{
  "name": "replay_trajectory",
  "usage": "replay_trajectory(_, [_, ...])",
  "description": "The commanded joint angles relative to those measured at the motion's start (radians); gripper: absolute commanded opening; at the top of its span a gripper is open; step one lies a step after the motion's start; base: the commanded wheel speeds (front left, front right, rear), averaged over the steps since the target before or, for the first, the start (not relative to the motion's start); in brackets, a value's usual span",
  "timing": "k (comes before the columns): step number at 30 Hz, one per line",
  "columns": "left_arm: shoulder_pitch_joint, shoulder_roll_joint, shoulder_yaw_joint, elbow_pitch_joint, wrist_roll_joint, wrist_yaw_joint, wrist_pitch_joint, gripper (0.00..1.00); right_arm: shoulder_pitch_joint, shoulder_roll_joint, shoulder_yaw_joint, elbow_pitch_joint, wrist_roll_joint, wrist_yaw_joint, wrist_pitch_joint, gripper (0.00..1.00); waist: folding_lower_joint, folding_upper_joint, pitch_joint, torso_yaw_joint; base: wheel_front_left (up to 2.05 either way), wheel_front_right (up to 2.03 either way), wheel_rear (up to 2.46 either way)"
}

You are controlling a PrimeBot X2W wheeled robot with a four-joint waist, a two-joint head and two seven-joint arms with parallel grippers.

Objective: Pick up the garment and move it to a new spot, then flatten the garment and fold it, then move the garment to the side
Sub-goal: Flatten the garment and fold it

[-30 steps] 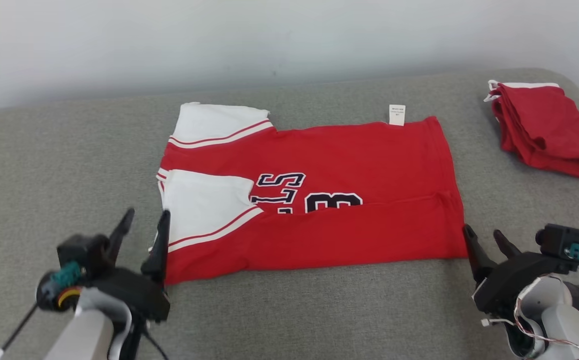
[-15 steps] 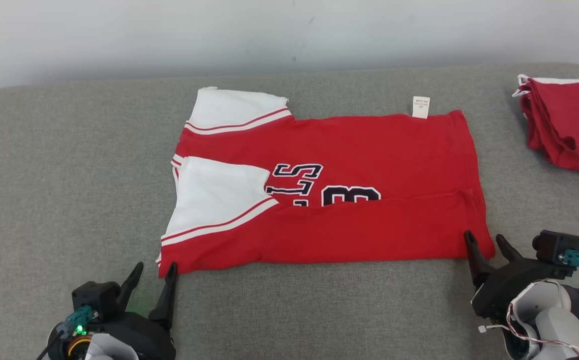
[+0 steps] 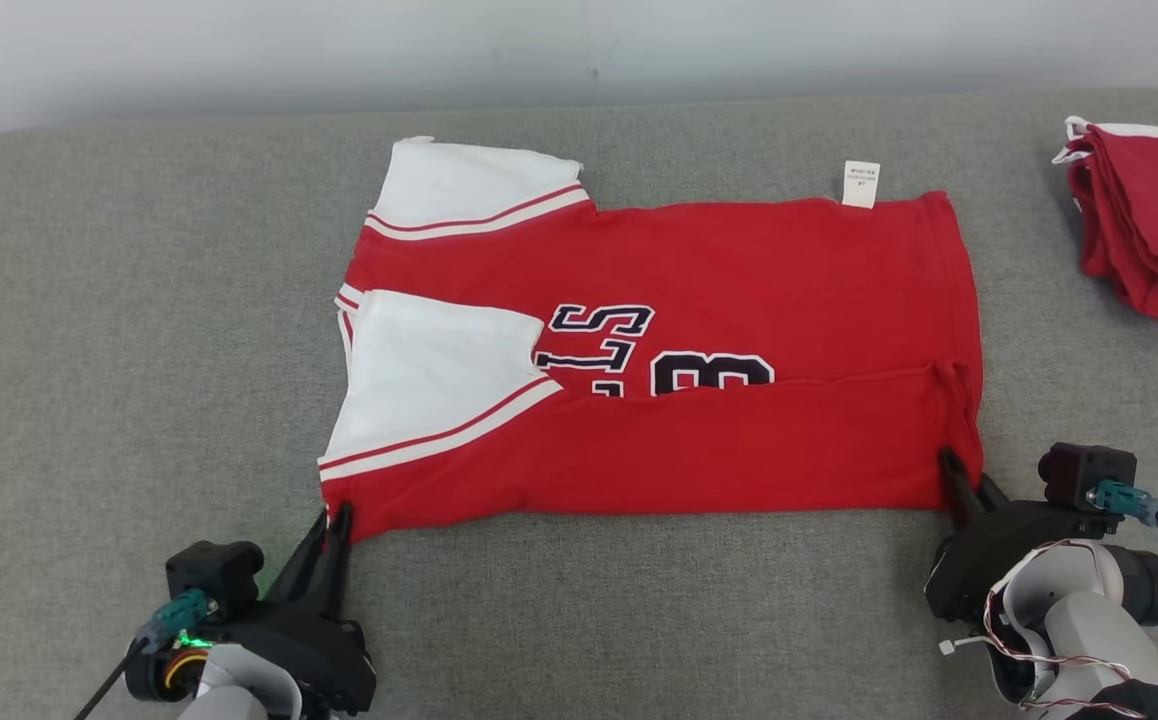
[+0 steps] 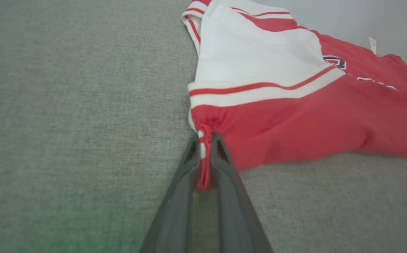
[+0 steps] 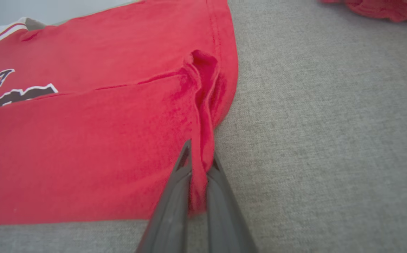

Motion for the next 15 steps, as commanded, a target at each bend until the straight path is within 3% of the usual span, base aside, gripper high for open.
replay_trajectory(1, [0.001, -0.003, -0.007, 0.009, -0.002, -0.006, -0.003, 0.00, 0.003, 0.005, 0.011, 0.015, 0.006, -0.002, -0.009, 0.00, 0.0000, -0.0001, -0.015, -0.001, 0.00, 0.00, 0.00])
replay_trajectory(9, [0.066, 0.020, 0.011, -0.010, -0.022, -0.001, -0.033, 0.00, 0.046, -0.003, 0.057, 0.022, 0.055, -0.002, -0.052, 0.00, 0.0000, -0.0001, -0.112, 0.011, 0.00, 0.00, 0.00])
replay_trajectory(15, [0.184, 0.019, 0.044, -0.073, -0.044, 0.030, -0.043, 0.00, 0.130, -0.016, 0.091, -0.019, 0.105, -0.002, -0.049, 0.00, 0.0000, -0.0001, -0.171, 0.032, 0.00, 0.00, 0.00])
